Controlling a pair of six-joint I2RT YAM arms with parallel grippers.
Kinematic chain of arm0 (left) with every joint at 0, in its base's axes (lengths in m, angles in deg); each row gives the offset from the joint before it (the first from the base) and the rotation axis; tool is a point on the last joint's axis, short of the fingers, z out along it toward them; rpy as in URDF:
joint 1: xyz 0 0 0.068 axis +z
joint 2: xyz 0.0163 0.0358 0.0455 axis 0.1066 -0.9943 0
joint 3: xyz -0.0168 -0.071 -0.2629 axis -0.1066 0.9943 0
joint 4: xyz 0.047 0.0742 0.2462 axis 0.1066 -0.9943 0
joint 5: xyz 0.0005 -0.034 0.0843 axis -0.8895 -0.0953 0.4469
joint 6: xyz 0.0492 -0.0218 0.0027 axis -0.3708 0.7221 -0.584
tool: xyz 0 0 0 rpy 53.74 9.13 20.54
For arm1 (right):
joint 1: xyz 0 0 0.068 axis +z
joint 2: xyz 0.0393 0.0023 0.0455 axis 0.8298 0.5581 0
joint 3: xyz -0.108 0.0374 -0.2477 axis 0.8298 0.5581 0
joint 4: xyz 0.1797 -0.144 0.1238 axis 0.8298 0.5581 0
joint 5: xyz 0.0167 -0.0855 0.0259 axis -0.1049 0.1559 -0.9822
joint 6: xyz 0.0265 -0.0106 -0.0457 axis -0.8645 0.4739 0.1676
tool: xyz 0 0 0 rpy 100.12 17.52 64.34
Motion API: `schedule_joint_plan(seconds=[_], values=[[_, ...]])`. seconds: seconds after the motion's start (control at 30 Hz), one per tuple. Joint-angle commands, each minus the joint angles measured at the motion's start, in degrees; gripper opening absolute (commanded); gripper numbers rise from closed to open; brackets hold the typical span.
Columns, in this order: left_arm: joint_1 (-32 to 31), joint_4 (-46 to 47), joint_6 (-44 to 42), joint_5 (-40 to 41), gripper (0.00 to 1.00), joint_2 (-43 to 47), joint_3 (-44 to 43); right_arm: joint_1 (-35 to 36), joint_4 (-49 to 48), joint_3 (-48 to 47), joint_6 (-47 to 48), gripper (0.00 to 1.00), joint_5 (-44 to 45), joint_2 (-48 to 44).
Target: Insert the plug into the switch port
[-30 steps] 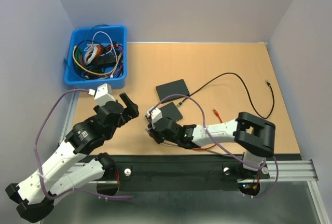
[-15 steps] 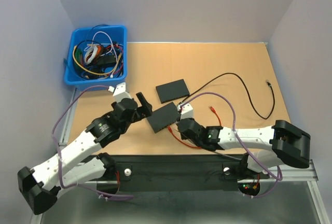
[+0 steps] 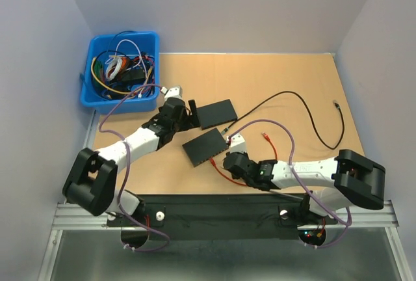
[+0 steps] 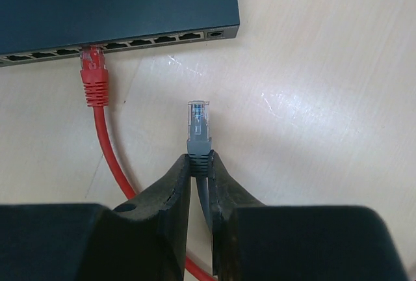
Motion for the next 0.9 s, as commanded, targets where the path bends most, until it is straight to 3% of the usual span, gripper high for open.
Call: schedule_joint_plan(seconds=[0.0, 0.2, 0.43, 0.87], values=[[0.48, 7.55, -3.94, -7.67, 0.99, -5.51, -3.14, -1.03, -1.0, -1.6, 0.96, 0.0, -1.43, 0.94], [0.48, 11.4, -0.26, -14.87, 0.99, -10.27, 1.15, -4.9, -5.48, -1.43, 4.29, 0.0, -11.18, 0.94], [-0.66, 14.14, 2.21, -18.48, 0.98, -8.6, 8.27, -6.49, -5.57, -2.21, 5.53, 0.0, -13.21, 1.38], [-4.0, 11.33, 11.97, -17.7, 0.98, 5.81, 20.05, -7.54, -5.83, -6.08, 8.17, 0.0, -14.18, 5.77]])
